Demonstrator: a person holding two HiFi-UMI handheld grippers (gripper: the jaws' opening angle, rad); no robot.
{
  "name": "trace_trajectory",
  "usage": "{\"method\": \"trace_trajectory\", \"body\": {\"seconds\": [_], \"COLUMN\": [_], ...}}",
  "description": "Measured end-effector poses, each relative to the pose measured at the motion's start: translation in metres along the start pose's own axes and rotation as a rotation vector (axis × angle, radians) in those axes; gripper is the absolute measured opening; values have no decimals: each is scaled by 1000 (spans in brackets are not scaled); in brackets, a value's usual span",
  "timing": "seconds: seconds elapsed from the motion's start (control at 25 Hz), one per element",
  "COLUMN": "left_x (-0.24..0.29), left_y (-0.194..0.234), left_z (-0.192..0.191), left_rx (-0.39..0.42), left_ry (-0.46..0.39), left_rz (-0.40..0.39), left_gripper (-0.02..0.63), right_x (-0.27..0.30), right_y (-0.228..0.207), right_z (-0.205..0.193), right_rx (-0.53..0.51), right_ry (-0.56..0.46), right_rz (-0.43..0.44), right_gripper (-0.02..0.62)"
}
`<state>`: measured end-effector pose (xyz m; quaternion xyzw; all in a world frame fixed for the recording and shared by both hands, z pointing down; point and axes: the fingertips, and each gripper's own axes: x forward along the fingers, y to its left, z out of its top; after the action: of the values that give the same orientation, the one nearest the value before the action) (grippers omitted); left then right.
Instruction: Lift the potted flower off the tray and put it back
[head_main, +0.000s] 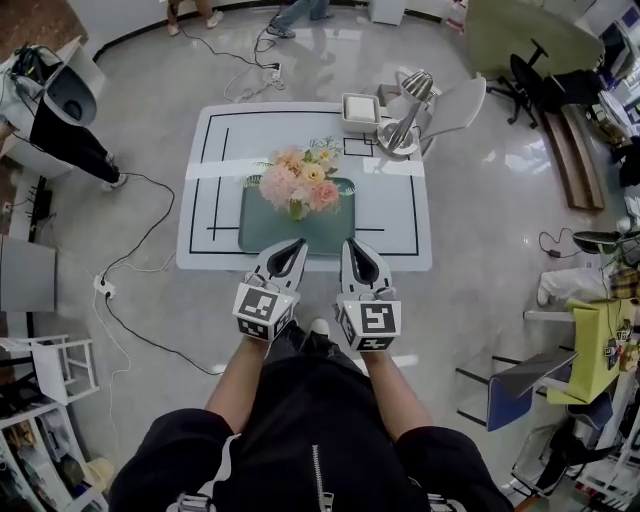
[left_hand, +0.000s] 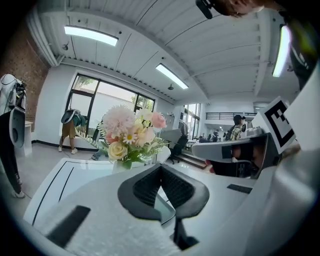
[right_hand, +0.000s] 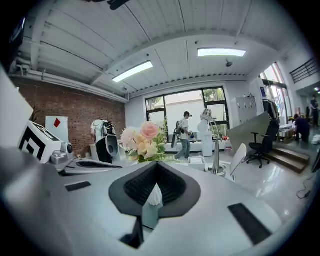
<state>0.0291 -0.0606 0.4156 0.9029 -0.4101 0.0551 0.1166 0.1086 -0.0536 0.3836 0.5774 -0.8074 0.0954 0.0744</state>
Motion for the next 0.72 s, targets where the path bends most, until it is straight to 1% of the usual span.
{"method": "trace_trajectory", "body": {"seconds": [0.24, 0.72], "left_x": [-7, -8], "left_y": [-3, 10], "left_z": [-1, 0], "left_rx": [6, 1], "left_ry": [7, 2], "left_rz": [-5, 6], "left_gripper": [5, 5], "right_x": [0, 10], "right_y": [8, 18], "right_z": [-8, -15], "right_rx": [-7, -17], "right_ry": [28, 55], "right_rz": [14, 33], "right_gripper": [8, 6]}}
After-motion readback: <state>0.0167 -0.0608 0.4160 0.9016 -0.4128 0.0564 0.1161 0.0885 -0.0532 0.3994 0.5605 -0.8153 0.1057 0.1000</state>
